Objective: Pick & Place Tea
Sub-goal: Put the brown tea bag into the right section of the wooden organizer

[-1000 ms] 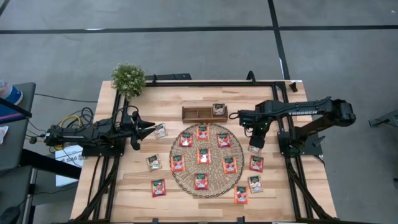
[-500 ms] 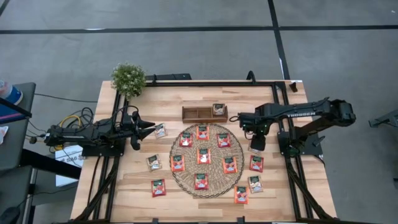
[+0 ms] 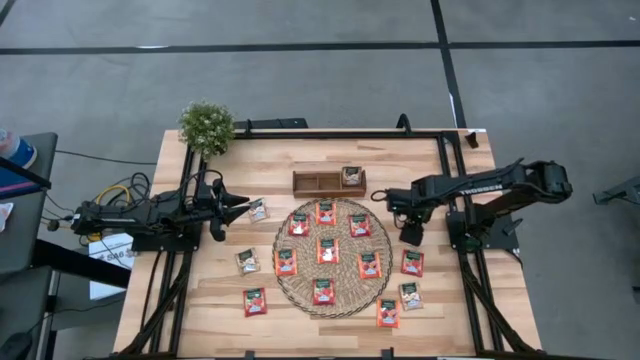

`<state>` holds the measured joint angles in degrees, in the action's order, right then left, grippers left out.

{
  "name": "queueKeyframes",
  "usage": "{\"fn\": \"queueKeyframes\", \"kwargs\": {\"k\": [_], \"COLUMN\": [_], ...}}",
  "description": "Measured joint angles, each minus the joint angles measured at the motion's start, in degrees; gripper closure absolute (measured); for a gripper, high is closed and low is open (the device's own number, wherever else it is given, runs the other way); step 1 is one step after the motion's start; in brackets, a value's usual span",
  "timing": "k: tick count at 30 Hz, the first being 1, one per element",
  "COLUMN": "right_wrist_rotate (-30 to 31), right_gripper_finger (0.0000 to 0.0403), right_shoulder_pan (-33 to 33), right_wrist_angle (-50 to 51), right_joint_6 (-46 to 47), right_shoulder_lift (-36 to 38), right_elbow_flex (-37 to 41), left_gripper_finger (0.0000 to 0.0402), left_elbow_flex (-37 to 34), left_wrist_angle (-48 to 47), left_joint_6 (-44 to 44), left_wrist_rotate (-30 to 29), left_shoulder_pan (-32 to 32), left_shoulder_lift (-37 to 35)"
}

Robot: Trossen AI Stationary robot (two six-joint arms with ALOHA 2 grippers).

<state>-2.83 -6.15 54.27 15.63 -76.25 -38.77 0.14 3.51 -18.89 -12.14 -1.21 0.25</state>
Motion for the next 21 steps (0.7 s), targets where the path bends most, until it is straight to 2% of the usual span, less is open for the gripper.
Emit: {"fn": "queueKeyframes", "kwargs": {"k": [6,16,21], "right_wrist_rotate": [0.3,3.0,2.6], "right_gripper_finger": [0.0204,0.0217,0.0218], "right_shoulder_pan": [0.0,0.0,0.0], "right_wrist_angle": [-2.4,-2.9,-3.6], "right_joint_6": [0.9,5.4,5.5], "right_shoulder_lift": [0.0,-0.1,-3.7], "right_elbow_flex": [3.4,3.6,3.5], "left_gripper_finger": [0.0269,0.0269,0.0269], "left_elbow_flex": [0.0,0.0,0.0], "left_wrist_angle": [0.0,0.0,0.0], "left_joint_6": [0.0,0.0,0.0], "left_wrist_rotate": [0.0,0.1,0.1], "left_shoulder_pan": [0.0,0.0,0.0], "left_shoulder_lift": [0.0,0.0,0.0]}}
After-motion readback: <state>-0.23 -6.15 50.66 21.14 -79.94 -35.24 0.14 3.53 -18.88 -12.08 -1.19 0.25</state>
